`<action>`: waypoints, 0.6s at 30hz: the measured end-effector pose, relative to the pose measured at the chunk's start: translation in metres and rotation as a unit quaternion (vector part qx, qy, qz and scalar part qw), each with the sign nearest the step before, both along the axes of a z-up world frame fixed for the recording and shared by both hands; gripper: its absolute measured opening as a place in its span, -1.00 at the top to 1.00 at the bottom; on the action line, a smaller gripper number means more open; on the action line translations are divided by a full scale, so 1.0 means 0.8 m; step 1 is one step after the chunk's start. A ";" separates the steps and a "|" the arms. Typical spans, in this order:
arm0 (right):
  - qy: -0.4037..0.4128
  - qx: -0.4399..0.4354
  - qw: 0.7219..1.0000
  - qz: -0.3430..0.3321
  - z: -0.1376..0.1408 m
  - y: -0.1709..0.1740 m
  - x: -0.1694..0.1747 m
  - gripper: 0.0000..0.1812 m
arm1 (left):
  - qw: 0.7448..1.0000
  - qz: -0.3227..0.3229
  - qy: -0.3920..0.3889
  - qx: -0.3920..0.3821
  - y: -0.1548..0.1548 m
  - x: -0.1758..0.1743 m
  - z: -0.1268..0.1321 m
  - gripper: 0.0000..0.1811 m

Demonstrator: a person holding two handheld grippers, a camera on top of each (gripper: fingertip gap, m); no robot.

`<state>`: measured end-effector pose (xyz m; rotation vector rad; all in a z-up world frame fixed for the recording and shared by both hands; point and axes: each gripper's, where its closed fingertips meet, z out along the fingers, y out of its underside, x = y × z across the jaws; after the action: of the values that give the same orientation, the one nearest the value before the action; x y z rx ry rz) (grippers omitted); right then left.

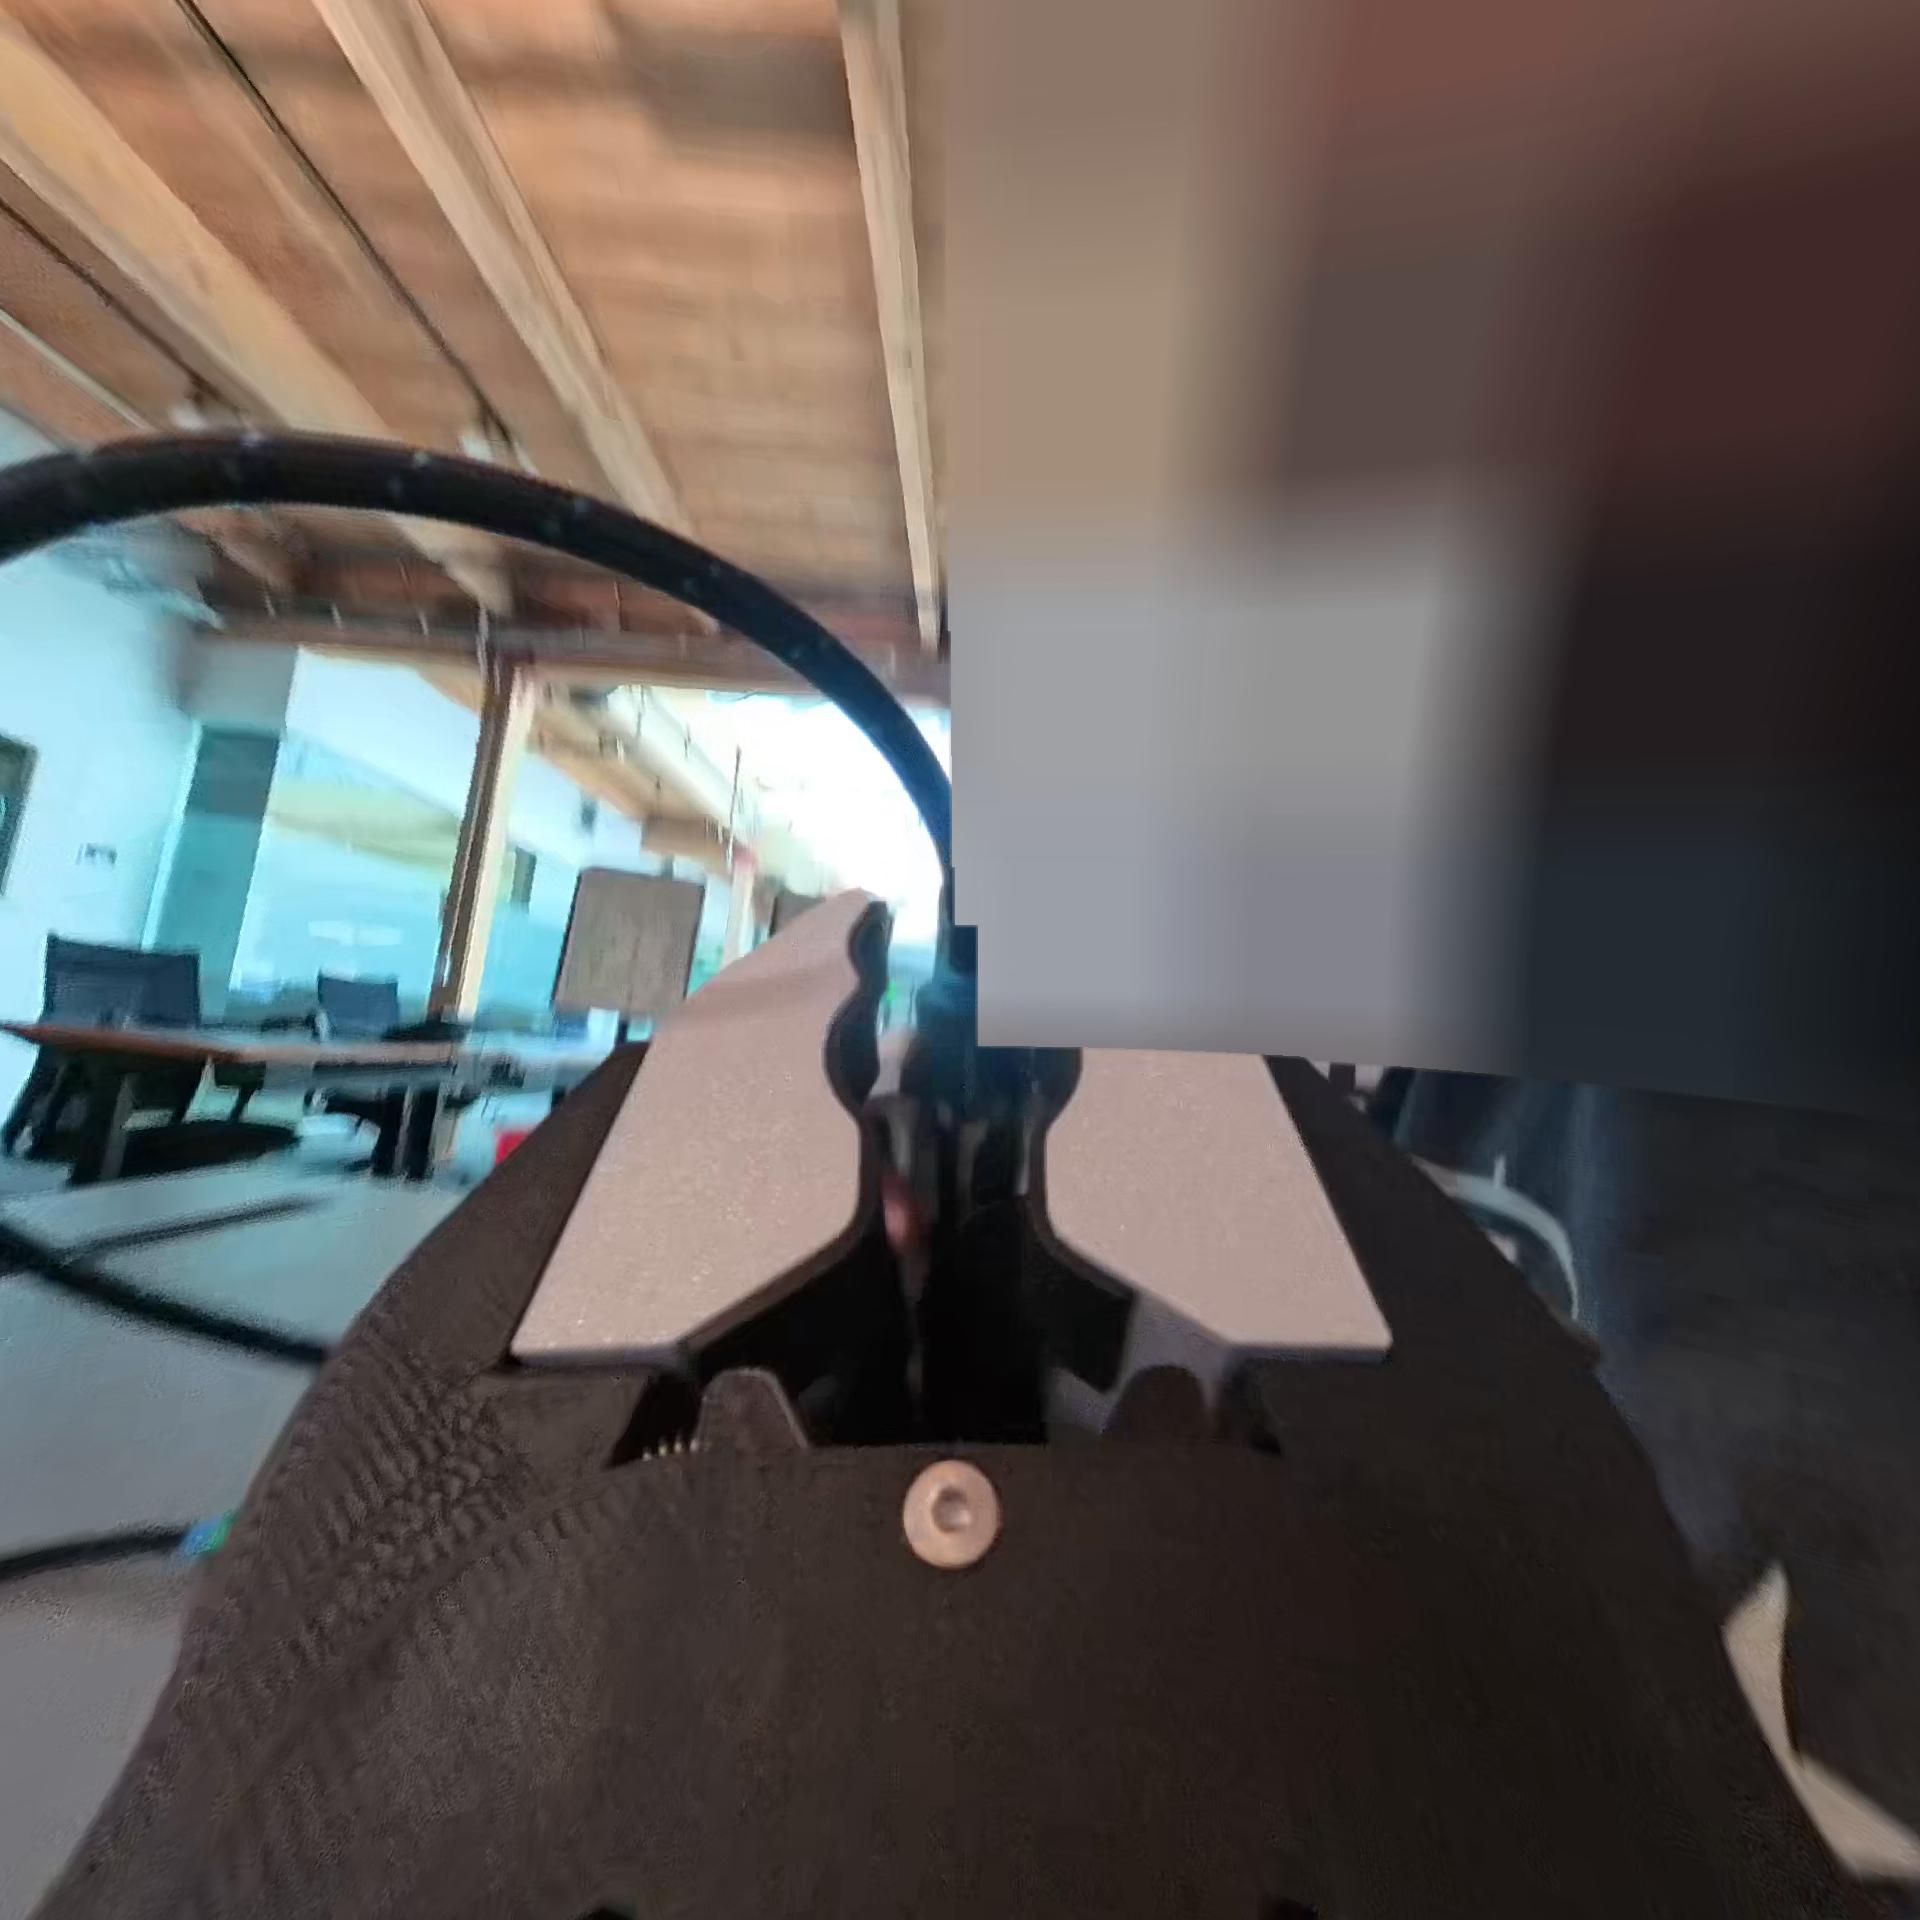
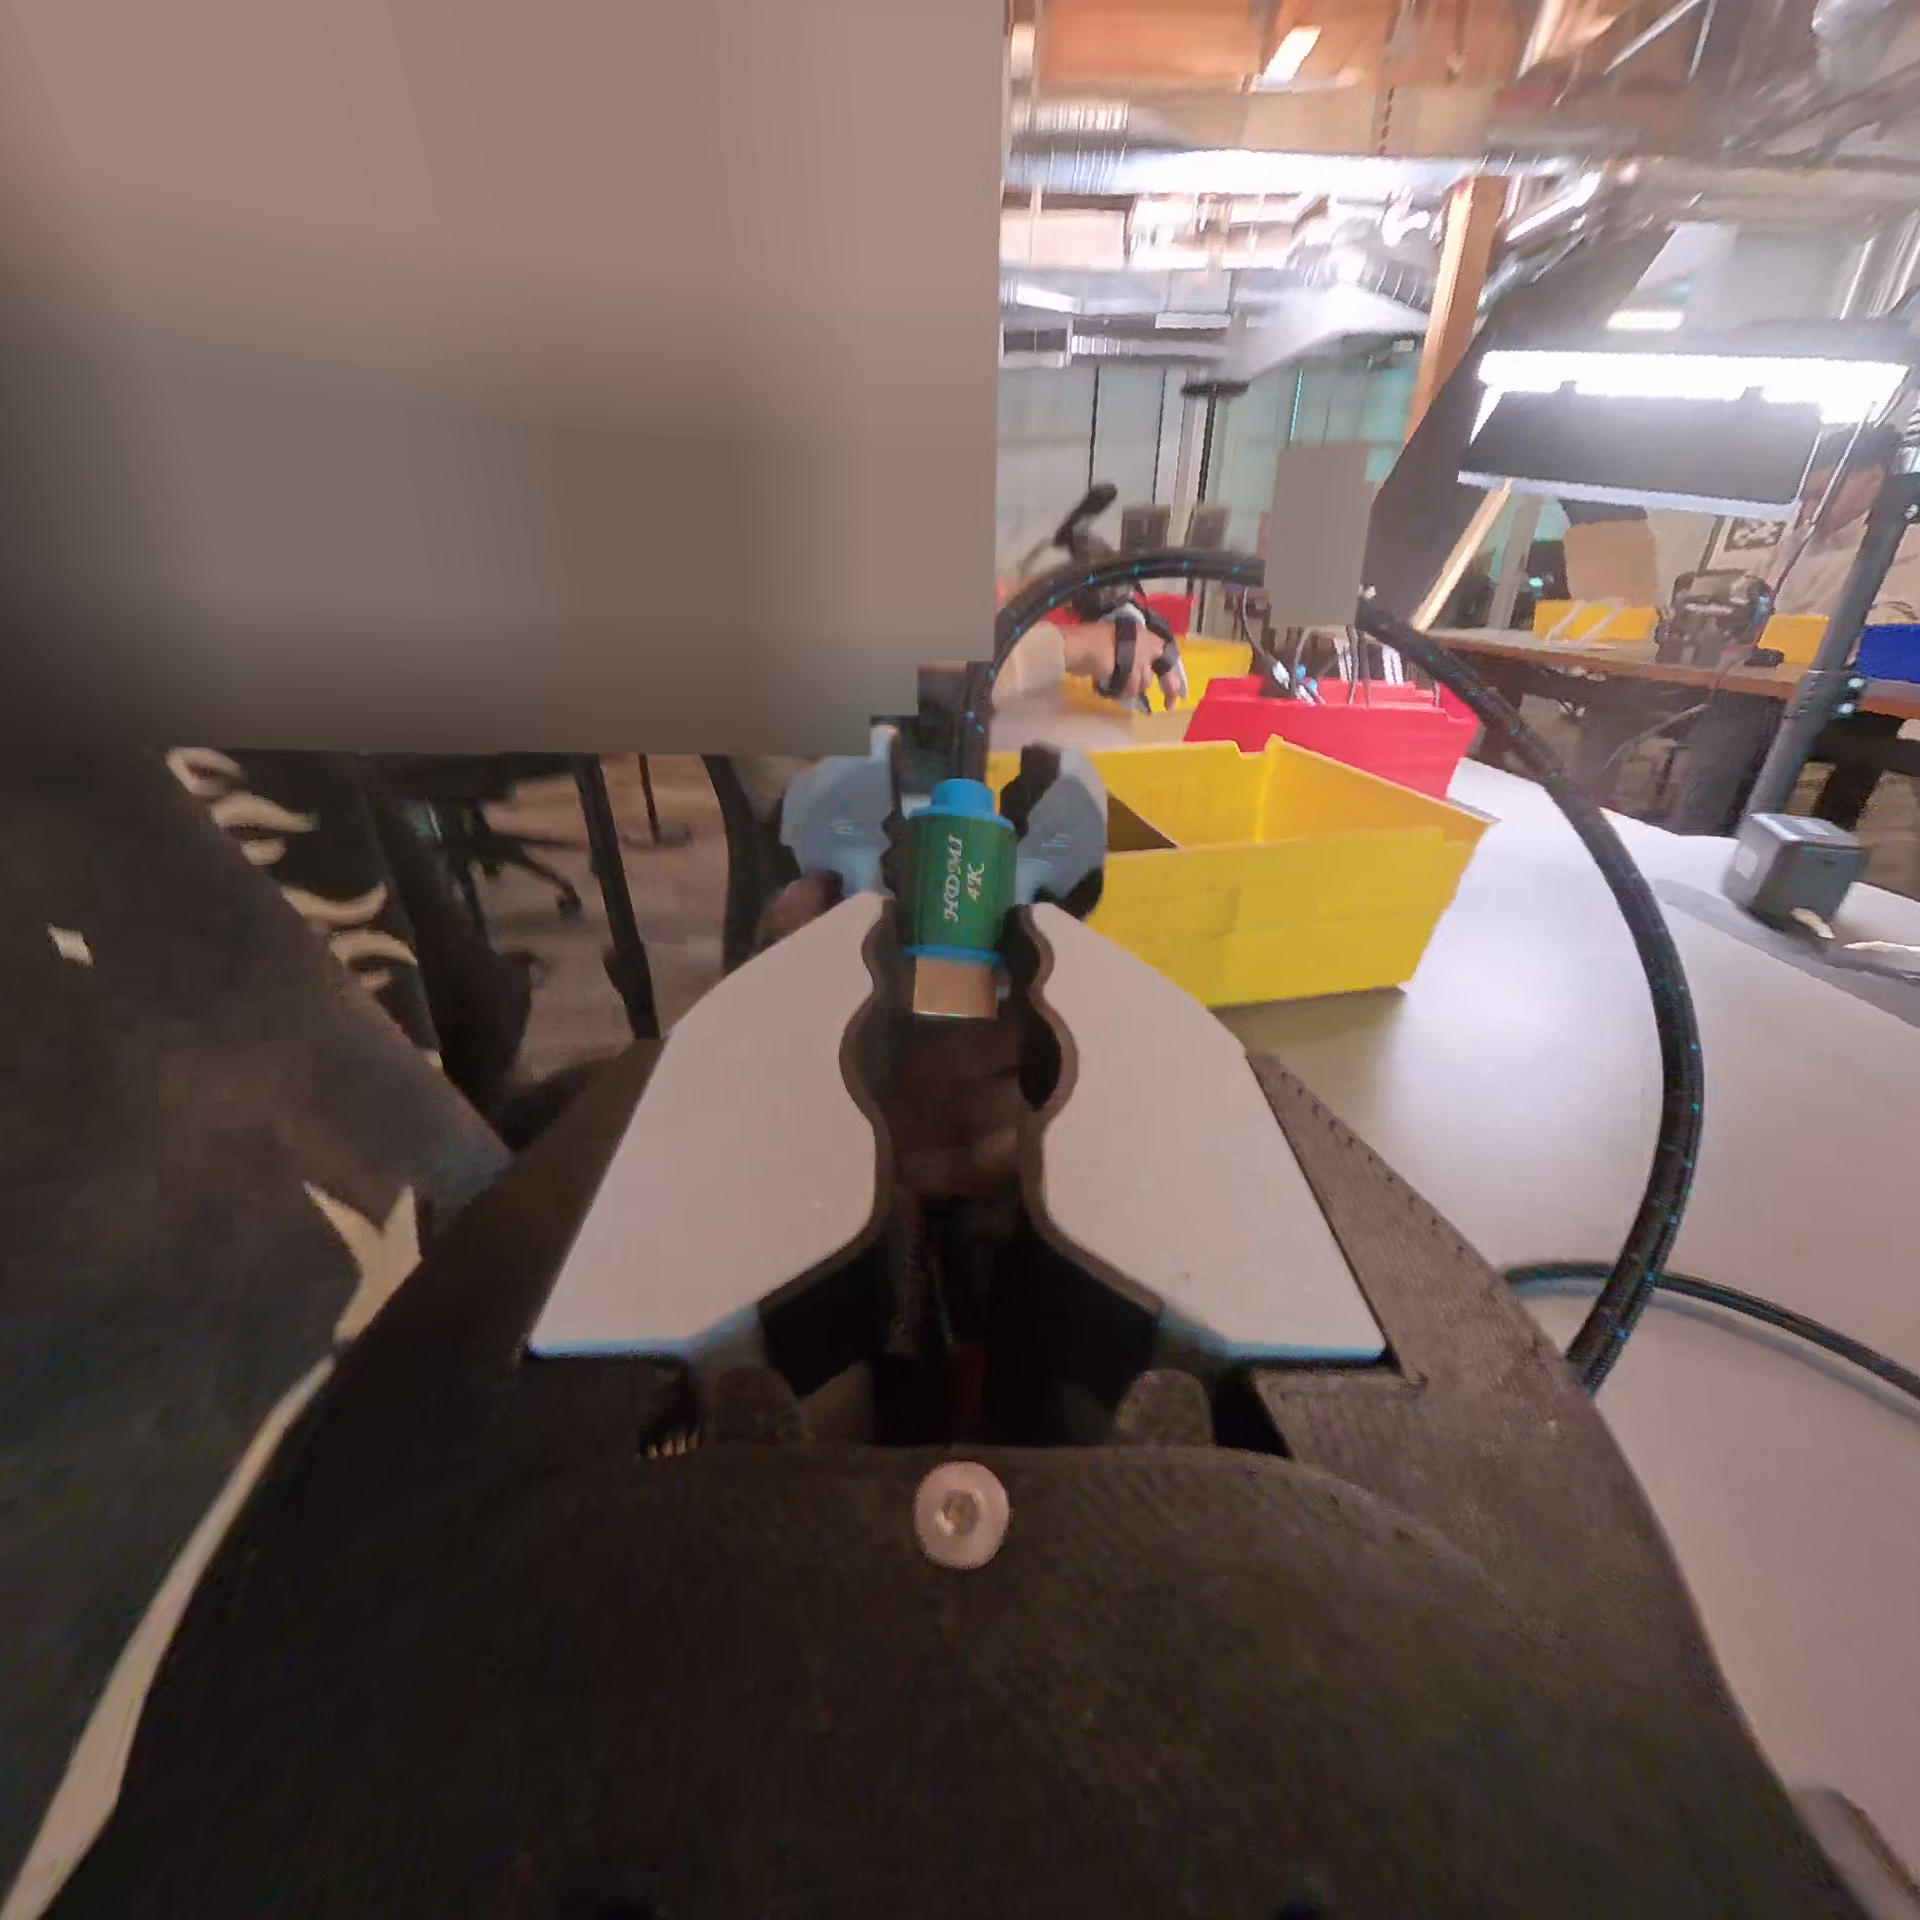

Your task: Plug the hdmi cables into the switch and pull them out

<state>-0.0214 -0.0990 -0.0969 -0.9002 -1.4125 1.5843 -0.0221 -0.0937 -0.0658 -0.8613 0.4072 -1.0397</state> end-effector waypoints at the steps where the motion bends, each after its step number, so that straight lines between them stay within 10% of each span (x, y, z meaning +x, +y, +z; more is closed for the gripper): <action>1: -0.014 0.030 0.999 -0.003 -0.004 0.002 0.004 0.77 | 0.999 0.005 0.047 -0.012 0.001 0.004 -0.011 0.69; 6: -0.094 0.157 0.983 0.022 -0.026 0.003 0.021 0.77 | 0.981 0.038 0.183 -0.052 0.007 0.017 -0.046 0.57; 18: -0.192 0.253 0.948 0.028 -0.054 0.017 0.027 0.76 | 0.968 0.028 0.237 -0.082 0.017 0.042 -0.074 0.78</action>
<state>-0.0001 -0.0855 -0.1403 -0.8805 -2.0138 1.0263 0.0115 -0.0803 -0.1254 -1.2697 0.7003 -0.8170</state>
